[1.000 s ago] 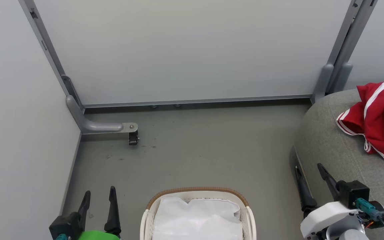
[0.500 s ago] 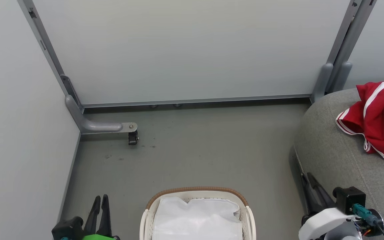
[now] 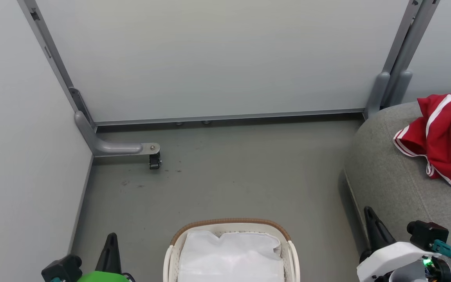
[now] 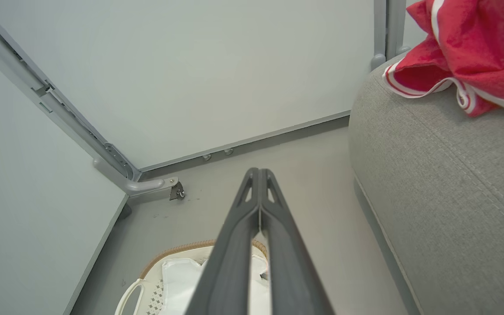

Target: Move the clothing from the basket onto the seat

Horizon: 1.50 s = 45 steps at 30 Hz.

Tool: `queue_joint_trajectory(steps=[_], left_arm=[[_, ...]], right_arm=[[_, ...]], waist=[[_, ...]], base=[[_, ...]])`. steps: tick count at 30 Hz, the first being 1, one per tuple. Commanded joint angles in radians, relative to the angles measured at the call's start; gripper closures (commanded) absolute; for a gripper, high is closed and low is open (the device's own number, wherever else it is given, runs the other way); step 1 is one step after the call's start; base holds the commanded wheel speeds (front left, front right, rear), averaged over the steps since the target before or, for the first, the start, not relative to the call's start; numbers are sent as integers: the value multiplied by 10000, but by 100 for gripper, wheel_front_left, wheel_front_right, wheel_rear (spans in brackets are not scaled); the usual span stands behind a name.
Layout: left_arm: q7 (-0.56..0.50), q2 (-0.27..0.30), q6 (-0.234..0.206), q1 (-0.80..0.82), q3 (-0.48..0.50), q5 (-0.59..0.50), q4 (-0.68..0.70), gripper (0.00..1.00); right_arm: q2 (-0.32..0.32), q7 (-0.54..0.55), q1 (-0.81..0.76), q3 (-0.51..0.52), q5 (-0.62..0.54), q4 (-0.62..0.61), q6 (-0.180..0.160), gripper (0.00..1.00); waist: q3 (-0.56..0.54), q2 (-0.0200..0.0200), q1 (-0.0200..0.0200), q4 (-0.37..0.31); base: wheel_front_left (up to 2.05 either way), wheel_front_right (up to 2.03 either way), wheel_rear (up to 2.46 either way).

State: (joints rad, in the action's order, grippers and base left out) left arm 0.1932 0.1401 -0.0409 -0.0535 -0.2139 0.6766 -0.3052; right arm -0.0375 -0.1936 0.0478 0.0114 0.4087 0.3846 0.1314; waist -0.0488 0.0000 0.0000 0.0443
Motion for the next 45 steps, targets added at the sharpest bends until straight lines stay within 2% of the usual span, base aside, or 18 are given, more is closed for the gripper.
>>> queue_joint_trajectory(steps=[1, 20, 45], left_arm=[[-92, -19, 92, 352, 187, 341, 164, 100], [-856, -240, 514, 712, 985, 2638, 298, 100], [-1651, -473, 963, 1075, 1819, 5042, 417, 100]], right_arm=[[-52, 83, 231, 60, 466, -236, -2, 100], [-80, 832, 349, 299, 3419, -564, -4, 100], [-108, 1644, 468, 568, 6498, -883, -6, 100]], waist=[[7, 0, 0, -6], [95, 0, 0, -80], [209, 0, 0, -178]], base=[[0, 0, 0], [0, 0, 0], [0, 0, 0]])
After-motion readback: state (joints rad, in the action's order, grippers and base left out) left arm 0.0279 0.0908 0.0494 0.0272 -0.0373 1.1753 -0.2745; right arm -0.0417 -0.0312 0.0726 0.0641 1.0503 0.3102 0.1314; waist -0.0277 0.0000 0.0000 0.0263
